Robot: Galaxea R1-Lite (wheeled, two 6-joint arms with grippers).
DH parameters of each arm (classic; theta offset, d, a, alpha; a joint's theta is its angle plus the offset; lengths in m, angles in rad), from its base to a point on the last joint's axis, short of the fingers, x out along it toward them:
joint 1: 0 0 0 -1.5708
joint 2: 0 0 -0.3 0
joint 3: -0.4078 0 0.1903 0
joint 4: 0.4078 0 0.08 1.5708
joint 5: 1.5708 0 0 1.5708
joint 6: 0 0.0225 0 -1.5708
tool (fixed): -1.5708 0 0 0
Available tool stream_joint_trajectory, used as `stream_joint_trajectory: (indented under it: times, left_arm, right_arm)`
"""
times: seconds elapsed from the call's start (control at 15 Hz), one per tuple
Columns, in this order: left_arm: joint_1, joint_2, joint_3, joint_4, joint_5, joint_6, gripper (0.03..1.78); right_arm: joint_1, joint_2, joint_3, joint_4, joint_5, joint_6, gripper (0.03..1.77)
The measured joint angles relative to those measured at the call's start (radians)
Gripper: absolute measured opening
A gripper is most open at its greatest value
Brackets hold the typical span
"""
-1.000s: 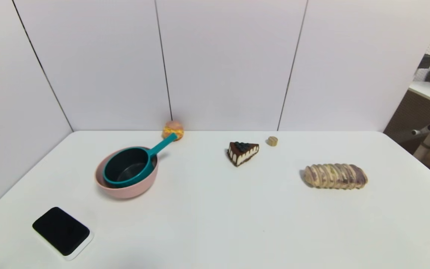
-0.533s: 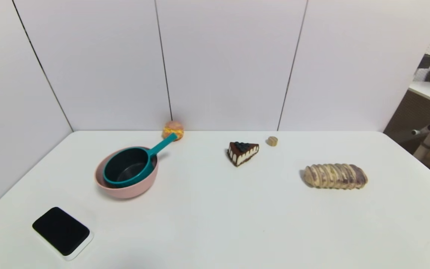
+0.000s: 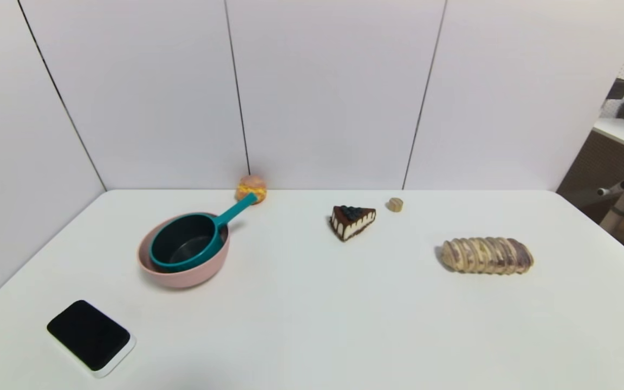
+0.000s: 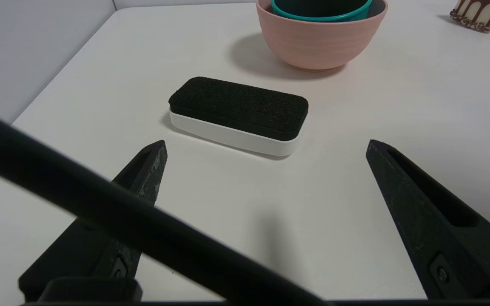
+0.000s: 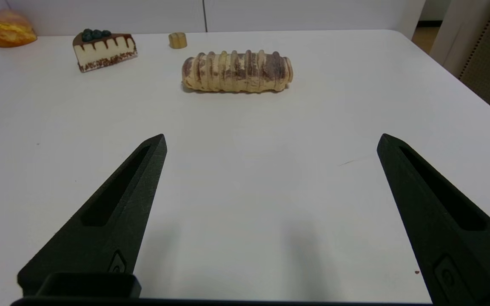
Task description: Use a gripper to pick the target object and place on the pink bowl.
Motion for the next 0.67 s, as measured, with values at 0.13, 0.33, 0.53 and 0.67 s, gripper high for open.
stream_joint_trajectory:
  times: [0.13, 0.33, 0.53, 0.67]
  left_arm:
    - [0.000, 0.000, 0.000, 0.000, 0.000, 0.000, 1.69]
    - [0.000, 0.000, 0.000, 0.000, 0.000, 0.000, 1.69]
    - [0.000, 0.000, 0.000, 0.000, 0.000, -0.001, 1.69]
    - [0.000, 0.000, 0.000, 0.000, 0.000, -0.001, 1.69]
  right_arm:
    - [0.000, 0.000, 0.000, 0.000, 0.000, 0.000, 1.71]
    - [0.000, 0.000, 0.000, -0.001, -0.003, -0.005, 1.71]
    - [0.000, 0.000, 0.000, 0.000, -0.001, -0.002, 1.71]
    - [0.000, 0.000, 0.000, -0.001, 0.000, 0.000, 1.71]
